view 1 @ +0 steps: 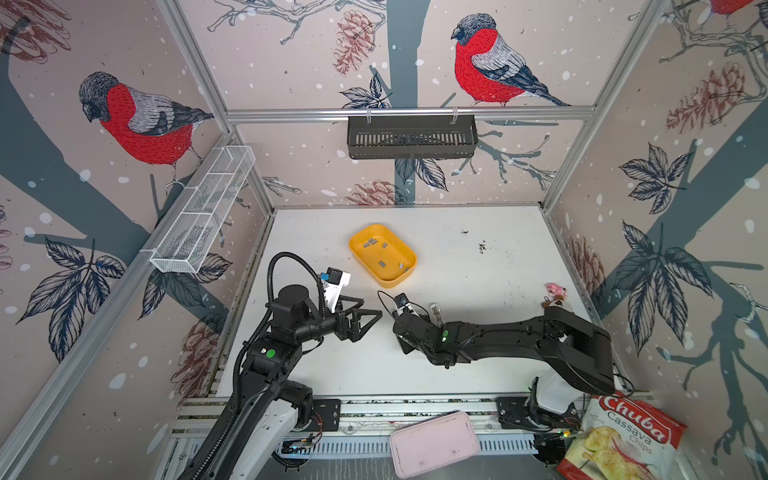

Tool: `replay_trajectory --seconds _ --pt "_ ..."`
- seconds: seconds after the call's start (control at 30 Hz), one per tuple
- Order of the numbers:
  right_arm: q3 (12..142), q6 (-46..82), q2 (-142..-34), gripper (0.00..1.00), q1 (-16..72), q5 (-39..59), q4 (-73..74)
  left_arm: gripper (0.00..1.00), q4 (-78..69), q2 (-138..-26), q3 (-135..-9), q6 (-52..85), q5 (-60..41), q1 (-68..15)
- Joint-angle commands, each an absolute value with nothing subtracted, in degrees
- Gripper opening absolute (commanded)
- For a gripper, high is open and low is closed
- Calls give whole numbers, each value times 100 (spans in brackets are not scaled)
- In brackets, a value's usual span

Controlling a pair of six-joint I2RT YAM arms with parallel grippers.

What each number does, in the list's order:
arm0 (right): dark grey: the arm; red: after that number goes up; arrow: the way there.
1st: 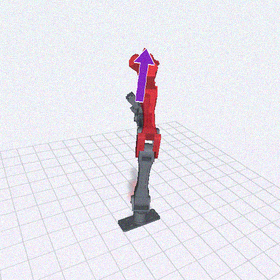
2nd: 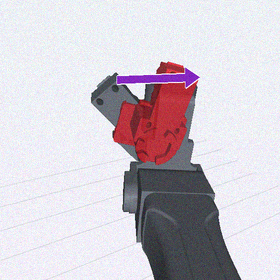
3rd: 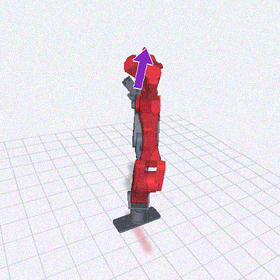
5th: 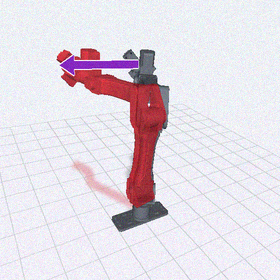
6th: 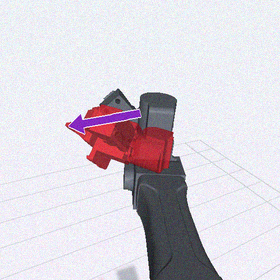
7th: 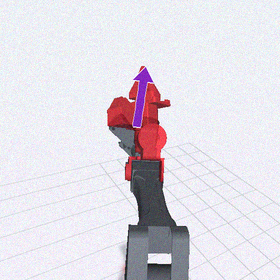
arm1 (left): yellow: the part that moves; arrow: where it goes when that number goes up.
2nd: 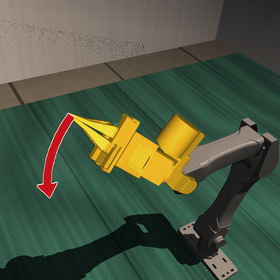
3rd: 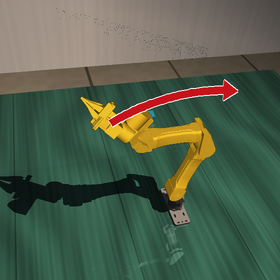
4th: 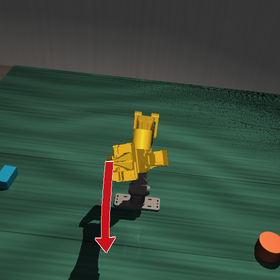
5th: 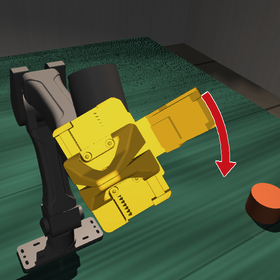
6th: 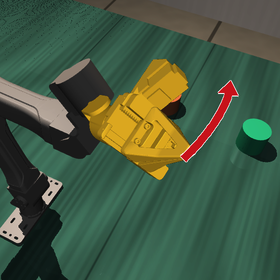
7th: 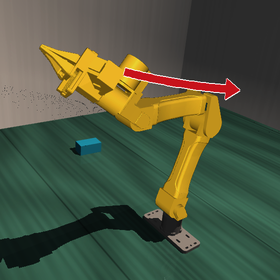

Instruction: Load the staples into the stapler

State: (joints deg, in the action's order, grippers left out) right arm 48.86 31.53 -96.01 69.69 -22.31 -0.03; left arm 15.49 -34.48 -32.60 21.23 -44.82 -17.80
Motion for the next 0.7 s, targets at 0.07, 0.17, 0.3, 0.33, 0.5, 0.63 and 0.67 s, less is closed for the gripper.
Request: replay_trajectory --seconds 0.07,0.17,0.3,0.33,0.5,0.63,0.67 --pt "4844 3187 -9556 12 6970 -2283 -44 98 1355 -3454 -3254 2133 -4538 -1775" --pt "4810 3190 -9537 12 6970 -2268 -29 98 1357 -3463 -3253 2127 -4535 -1780" --pt "4791 3190 -9510 12 6990 -2243 4 98 1362 -3459 -3252 2128 -4535 -1775" --pt "4785 3190 -9503 12 6992 -2241 13 98 1362 -3463 -3254 2127 -4535 -1776" --pt "4792 3180 -9527 12 6990 -2232 27 98 1351 -3463 -3252 2129 -4544 -1775" --pt "4791 3185 -9555 12 6995 -2221 56 99 1350 -3462 -3252 2127 -4535 -1778" --pt "4791 3186 -9555 12 6990 -2224 52 99 1353 -3458 -3252 2127 -4527 -1780"
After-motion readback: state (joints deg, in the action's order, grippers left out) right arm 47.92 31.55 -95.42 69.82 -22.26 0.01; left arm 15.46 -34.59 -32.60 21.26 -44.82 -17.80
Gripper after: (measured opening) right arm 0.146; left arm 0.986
